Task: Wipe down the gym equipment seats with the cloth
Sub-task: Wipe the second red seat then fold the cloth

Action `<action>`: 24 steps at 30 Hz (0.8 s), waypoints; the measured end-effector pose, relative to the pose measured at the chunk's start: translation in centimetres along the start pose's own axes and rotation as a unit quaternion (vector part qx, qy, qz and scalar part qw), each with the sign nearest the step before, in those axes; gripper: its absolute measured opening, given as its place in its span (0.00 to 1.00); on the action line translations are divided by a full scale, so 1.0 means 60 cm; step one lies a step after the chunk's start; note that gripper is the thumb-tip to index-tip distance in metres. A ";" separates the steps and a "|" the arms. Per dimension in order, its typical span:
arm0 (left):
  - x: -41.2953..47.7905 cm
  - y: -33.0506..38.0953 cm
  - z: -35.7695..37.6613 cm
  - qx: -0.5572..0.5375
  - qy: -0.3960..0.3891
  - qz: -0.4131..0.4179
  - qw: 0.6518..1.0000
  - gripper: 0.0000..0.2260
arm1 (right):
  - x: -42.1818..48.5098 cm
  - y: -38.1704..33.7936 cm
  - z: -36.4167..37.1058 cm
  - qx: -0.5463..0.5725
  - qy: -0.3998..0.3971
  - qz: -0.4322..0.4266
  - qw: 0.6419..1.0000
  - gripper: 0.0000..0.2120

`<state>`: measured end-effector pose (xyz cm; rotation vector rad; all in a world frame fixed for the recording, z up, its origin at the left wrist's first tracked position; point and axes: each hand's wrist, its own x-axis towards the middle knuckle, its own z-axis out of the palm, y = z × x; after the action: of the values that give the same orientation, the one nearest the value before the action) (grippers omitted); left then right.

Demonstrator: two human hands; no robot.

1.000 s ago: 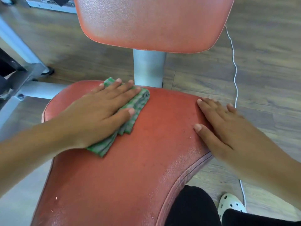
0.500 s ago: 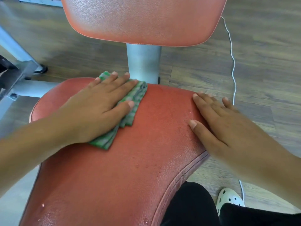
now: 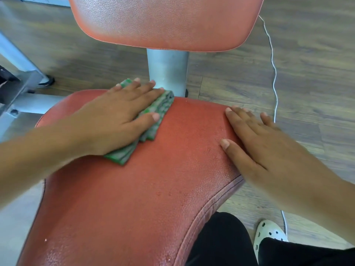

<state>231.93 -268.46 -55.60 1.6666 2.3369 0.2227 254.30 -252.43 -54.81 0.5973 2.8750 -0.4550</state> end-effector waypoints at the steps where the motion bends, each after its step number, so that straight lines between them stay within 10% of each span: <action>1: 0.013 0.011 0.004 0.015 0.005 0.005 1.000 0.30 | 0.002 0.000 0.000 0.001 0.003 -0.001 1.000 0.35; 7: -0.049 0.043 0.004 -0.001 -0.015 0.134 0.991 0.27 | 0.002 -0.001 0.001 0.000 0.007 0.001 1.000 0.36; 14: -0.024 -0.025 -0.004 -0.012 -0.002 0.037 0.999 0.26 | 0.000 -0.001 0.006 0.000 0.017 0.003 1.000 0.35; 24: -0.067 0.007 -0.001 -0.010 -0.011 0.104 0.994 0.25 | 0.002 -0.005 0.003 -0.010 0.016 0.004 1.000 0.37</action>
<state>233.51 -272.10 -54.97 1.8921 2.1367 0.2659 254.09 -252.73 -54.95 0.6185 2.9024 -0.4175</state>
